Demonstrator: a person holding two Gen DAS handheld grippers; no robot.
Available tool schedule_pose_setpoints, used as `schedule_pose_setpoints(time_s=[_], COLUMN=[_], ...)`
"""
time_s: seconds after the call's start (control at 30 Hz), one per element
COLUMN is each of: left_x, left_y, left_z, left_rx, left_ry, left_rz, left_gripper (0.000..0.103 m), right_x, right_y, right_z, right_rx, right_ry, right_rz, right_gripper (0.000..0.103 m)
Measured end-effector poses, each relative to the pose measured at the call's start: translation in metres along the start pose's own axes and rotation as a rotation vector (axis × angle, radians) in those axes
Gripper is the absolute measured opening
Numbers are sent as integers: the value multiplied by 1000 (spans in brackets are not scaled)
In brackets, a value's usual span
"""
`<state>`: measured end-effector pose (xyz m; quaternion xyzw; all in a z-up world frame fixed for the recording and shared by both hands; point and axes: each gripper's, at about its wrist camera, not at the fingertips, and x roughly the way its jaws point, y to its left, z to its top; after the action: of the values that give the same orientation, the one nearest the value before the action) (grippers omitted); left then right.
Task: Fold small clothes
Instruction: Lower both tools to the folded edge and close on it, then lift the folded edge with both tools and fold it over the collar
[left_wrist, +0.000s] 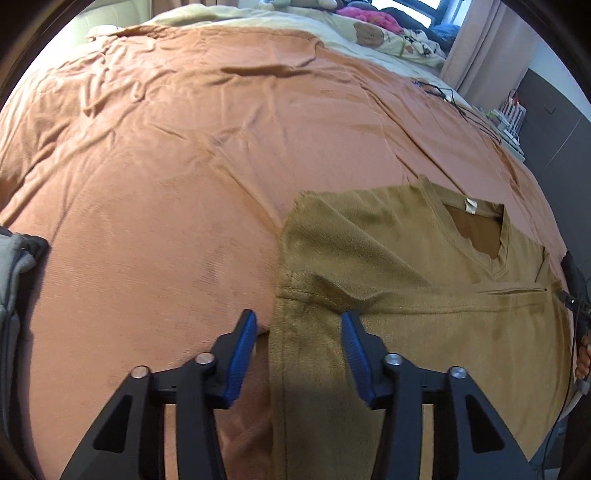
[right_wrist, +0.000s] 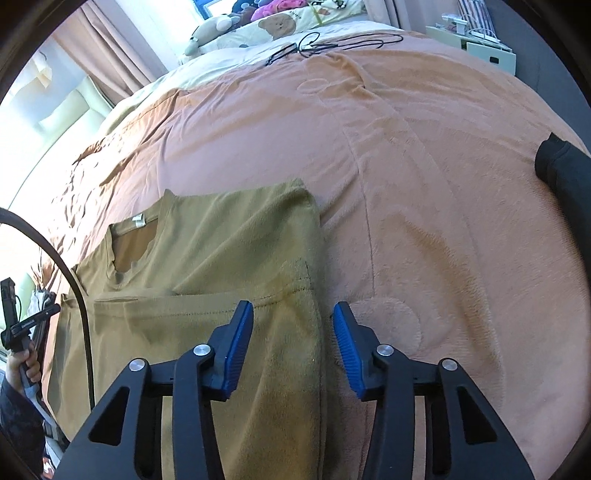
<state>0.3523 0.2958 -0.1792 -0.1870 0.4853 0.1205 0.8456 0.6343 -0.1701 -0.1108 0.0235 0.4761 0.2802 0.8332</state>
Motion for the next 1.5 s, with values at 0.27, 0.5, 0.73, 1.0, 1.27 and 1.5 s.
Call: schedule_pose_setpoints(time_s=[0.27, 0.5, 0.73, 1.0, 1.27, 1.5], left_x=[12, 0, -14, -38, -72, -87], left_y=[9, 11, 8, 7, 4, -8], left_z=[2, -1, 0, 0, 15, 44], left_rx=[-50, -55, -68, -86, -95, -64], left_ry=[7, -36, -68, -117, -196, -245], left_rz=[-28, -35, -43, -37, -27, -24], left_gripper=[21, 12, 7, 3, 3, 3], right_x=[7, 8, -12, -45, -77, -90], right_y=[9, 12, 11, 22, 34, 33], right_z=[4, 2, -1, -9, -7, 3], right_rx=[-11, -16, -34, -58, -79, -78], right_ry=[4, 1, -50, -143, -235, -282], right_rz=[-5, -7, -47, -47, -28, -22], right_gripper=[37, 21, 3, 1, 1, 1])
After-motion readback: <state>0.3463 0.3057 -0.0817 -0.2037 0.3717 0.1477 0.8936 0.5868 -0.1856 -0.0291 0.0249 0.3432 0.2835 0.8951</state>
